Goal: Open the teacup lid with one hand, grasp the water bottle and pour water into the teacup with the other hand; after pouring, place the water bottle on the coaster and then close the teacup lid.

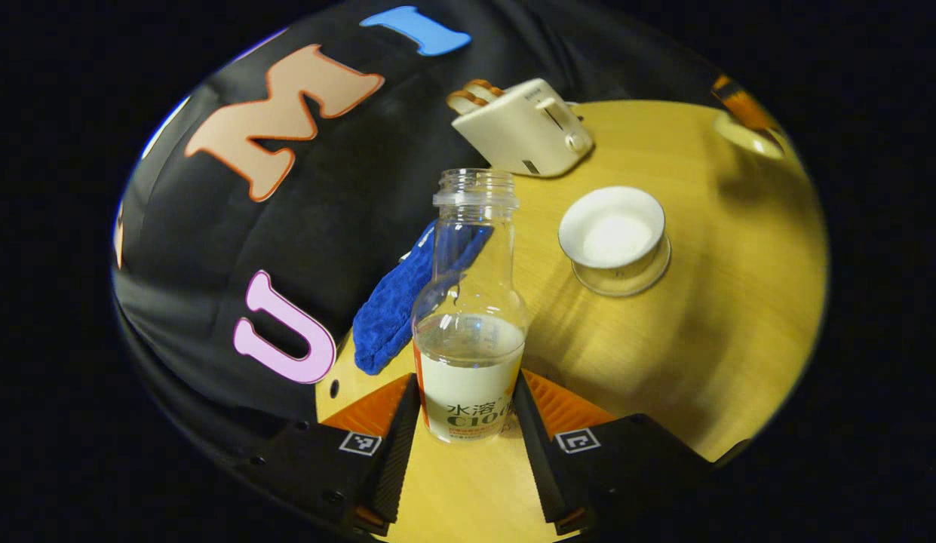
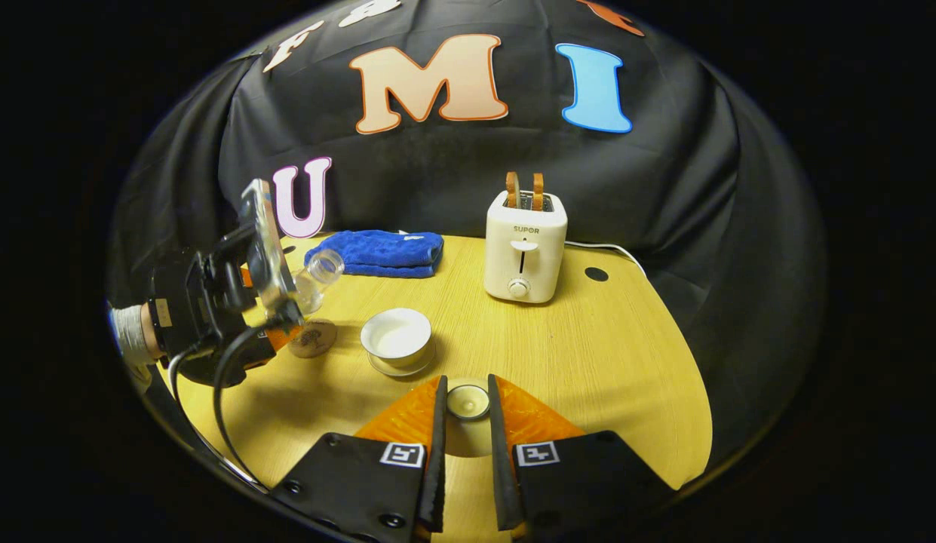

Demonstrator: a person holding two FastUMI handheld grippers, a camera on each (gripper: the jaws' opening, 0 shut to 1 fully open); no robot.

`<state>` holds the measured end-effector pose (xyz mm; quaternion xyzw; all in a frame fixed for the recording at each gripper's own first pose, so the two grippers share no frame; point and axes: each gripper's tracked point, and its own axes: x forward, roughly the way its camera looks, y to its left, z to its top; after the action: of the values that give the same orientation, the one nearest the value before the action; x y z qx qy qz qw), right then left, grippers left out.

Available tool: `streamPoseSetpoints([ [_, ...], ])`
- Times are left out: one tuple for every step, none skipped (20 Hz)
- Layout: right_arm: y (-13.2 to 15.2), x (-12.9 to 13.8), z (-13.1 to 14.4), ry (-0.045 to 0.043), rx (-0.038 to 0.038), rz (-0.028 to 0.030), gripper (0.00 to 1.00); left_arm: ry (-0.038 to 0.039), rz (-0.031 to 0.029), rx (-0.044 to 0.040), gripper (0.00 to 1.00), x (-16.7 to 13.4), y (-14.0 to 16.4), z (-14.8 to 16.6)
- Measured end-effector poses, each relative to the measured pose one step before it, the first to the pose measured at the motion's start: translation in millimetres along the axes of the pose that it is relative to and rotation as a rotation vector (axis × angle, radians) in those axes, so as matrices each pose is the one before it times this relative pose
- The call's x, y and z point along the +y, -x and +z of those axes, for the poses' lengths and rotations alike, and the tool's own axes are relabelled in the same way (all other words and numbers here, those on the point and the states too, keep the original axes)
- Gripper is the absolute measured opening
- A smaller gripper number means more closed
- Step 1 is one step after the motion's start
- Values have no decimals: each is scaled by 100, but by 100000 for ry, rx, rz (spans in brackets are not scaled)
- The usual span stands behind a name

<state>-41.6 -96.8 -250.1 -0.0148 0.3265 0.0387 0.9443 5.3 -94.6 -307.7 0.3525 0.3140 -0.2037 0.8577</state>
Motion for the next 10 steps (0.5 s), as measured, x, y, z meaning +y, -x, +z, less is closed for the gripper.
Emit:
streamPoseSetpoints([
  [146,44,6,430,431,-346,27,4402,-94,-2904,68,-150,105,460],
  [47,20,-61,507,462,-433,27,3826,512,-3667,68,196,-11,762],
  [80,-13,2,622,568,-429,27,3321,-213,-1480,68,156,-65,340],
  [146,10,-58,680,562,-426,27,3185,-582,-1879,67,-42,-183,257],
  [135,-39,45,712,376,-390,27,3835,-295,-1261,68,-185,153,-393],
  [94,61,7,693,286,-283,27,4756,360,-916,68,-2,11,-166],
  [24,70,158,841,138,-386,27,4459,816,-1934,68,-18,-215,-12],
  [-136,139,52,866,274,-355,28,4101,959,-577,68,-3,135,-408],
  [44,211,-21,559,324,58,28,3310,468,-1161,68,37,25,-145],
  [77,307,-106,406,439,247,28,3061,182,-2509,68,-26,2,212],
])
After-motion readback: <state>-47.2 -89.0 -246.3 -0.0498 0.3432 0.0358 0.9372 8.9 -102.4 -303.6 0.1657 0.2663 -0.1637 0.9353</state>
